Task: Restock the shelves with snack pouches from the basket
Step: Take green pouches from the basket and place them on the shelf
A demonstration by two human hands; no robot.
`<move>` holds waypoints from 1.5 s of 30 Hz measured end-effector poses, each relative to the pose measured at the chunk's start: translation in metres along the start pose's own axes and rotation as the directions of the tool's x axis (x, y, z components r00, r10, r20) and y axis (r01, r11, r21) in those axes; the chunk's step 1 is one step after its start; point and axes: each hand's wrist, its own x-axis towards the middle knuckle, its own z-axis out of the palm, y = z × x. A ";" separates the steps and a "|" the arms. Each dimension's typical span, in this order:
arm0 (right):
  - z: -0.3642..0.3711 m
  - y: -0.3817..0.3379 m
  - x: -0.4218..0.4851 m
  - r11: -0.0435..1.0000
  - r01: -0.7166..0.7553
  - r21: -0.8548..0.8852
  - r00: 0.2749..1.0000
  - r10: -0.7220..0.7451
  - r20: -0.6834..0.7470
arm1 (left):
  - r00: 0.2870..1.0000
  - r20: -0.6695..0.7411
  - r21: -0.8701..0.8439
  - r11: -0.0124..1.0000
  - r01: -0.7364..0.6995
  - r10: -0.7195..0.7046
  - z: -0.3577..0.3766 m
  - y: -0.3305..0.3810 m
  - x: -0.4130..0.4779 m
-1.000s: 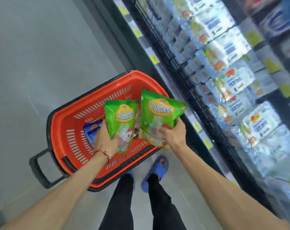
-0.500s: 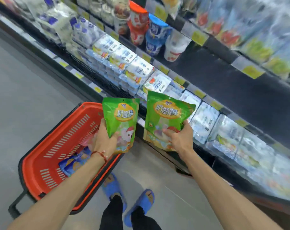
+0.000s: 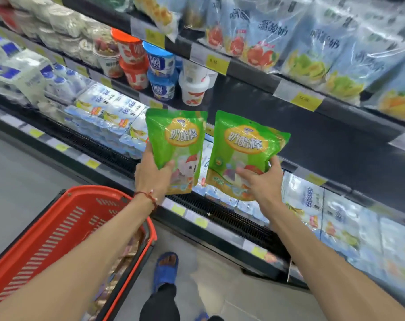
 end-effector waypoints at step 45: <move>-0.063 0.038 0.183 0.685 0.728 0.042 0.661 -0.684 -0.309 | 0.730 -0.345 -0.207 0.711 -0.672 0.590 0.193 0.047 0.150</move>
